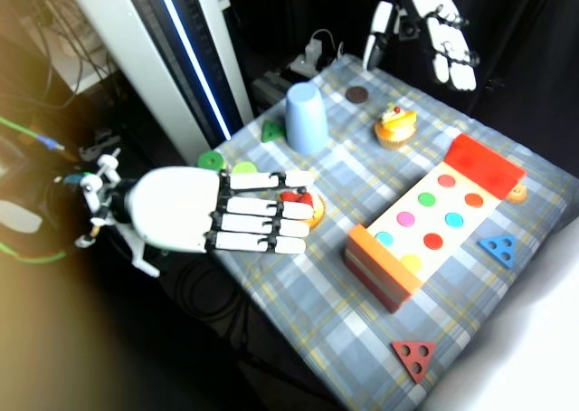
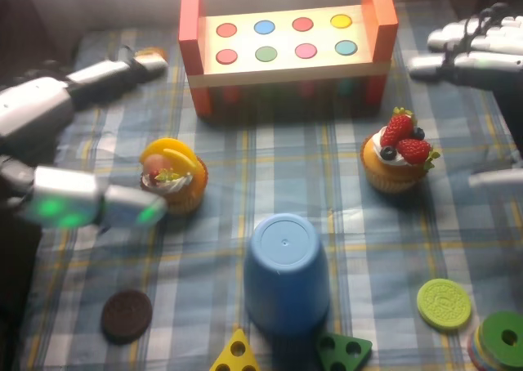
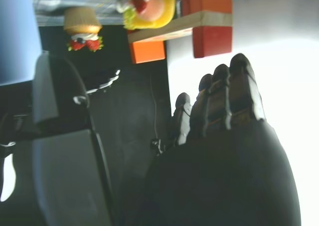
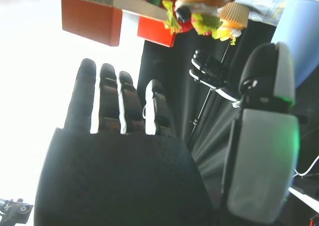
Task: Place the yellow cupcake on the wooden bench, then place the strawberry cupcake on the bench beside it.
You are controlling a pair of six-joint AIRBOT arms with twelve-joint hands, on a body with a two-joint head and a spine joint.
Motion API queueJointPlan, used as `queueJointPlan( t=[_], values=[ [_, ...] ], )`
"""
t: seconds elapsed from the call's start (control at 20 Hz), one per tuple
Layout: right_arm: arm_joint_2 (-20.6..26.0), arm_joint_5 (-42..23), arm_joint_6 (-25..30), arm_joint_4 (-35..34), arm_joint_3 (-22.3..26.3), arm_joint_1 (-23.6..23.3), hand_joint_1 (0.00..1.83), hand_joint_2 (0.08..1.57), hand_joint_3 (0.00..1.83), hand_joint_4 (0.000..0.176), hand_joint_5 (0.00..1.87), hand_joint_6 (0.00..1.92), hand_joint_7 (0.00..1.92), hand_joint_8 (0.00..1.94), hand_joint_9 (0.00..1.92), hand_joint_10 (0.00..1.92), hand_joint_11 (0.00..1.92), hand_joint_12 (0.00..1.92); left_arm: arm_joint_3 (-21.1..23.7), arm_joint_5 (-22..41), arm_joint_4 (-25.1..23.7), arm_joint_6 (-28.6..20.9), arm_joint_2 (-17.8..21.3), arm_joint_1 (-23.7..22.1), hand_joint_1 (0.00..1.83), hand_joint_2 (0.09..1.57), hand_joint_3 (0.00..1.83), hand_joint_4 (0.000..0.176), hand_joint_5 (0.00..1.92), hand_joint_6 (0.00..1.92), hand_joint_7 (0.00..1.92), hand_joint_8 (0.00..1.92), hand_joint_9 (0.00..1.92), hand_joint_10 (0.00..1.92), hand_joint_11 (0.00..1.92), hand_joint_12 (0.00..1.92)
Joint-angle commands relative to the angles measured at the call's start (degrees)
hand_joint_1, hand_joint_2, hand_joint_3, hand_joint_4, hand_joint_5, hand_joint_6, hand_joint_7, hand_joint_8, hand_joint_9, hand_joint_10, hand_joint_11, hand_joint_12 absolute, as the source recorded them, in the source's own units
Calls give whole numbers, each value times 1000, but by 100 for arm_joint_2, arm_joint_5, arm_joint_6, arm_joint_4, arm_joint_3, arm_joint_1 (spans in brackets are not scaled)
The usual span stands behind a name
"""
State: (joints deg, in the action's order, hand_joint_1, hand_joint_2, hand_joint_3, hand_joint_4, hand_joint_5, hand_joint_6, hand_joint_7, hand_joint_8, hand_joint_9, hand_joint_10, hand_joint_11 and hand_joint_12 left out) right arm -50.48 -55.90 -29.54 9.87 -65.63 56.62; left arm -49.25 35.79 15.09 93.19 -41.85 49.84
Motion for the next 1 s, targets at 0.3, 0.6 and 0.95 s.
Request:
queueJointPlan(
  t=[0.3,0.6,0.95],
  values=[
    [60,-940,108,-63,47,-85,636,1114,2,37,420,1,289,3,181,4,0,576,-373,-627,539,1408,-515,-558,739,843,0,176,119,3,282,4,266,2,0,518],
    [59,-963,167,-48,47,-85,663,1125,2,46,446,6,300,2,197,6,9,594,-722,-1192,1120,2225,-857,-821,698,922,6,176,131,1,277,1,252,2,0,369],
    [61,-966,222,-29,48,-84,624,1138,2,0,505,12,319,4,223,7,31,592,-897,-1390,1254,2228,-975,-911,962,1040,1,1,883,19,851,29,672,32,0,672]
  ],
)
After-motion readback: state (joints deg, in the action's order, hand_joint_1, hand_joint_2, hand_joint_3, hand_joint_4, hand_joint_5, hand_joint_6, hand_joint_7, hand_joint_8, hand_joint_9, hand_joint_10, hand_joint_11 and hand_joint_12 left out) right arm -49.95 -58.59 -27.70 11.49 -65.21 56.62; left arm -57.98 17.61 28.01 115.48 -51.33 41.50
